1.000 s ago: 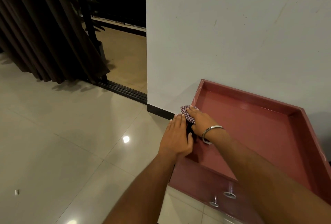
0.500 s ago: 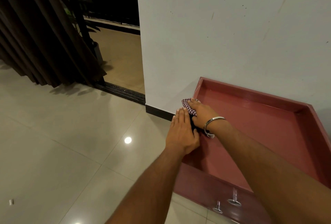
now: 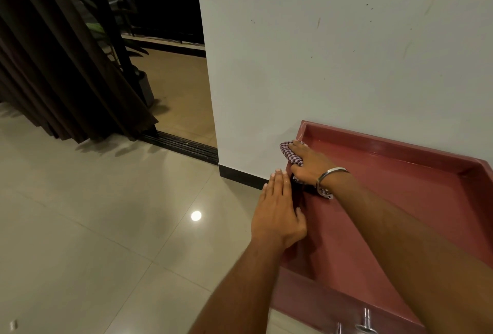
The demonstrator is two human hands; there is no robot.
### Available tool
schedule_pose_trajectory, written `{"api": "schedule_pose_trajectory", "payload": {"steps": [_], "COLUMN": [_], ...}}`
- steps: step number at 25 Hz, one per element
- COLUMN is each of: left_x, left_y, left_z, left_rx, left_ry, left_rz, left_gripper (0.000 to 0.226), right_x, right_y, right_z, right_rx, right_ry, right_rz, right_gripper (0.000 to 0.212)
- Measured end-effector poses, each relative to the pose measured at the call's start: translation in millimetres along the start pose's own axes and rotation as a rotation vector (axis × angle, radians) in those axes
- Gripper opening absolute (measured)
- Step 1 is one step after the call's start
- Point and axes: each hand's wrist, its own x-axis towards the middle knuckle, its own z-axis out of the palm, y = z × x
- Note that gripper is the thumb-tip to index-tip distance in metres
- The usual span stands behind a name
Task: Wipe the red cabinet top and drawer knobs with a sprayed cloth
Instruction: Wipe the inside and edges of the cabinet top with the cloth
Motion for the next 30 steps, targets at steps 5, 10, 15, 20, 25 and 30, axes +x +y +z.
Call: {"api": "schedule_pose_trajectory", "payload": {"steps": [5,10,15,20,25,30], "left_x": [8,17,28,36,44,47], "left_y": [1,1,2,3,4,4], "left_z": [2,4,5,6,7,7], "left_rx": [0.012,0.006,0.008,-0.010,-0.008,-0.003], "left_ry": [0.005,0.007,0.007,0.017,0.015,0.013], "left_rz": [0.011,0.008,0.003,-0.002,-0.004,-0.010], "left_gripper": [0.083,0.083,0.082,0.082,0.082,0.081], "right_x": [19,43,64,86,98,104], "right_y": [9,19,29,37,40,46], "right_z": [-6,-4,-5,-1,0,-3], "right_rx": [0.048,0.082,0.021,-0.057,-0.150,-0.215], "right_ry": [0.017,0.085,0.125,0.191,0.260,0.264], "right_rz": [0.042,0.062,0.084,0.112,0.153,0.201], "right_gripper": [0.063,0.059,0.058,0.057,0.057,0.055]}}
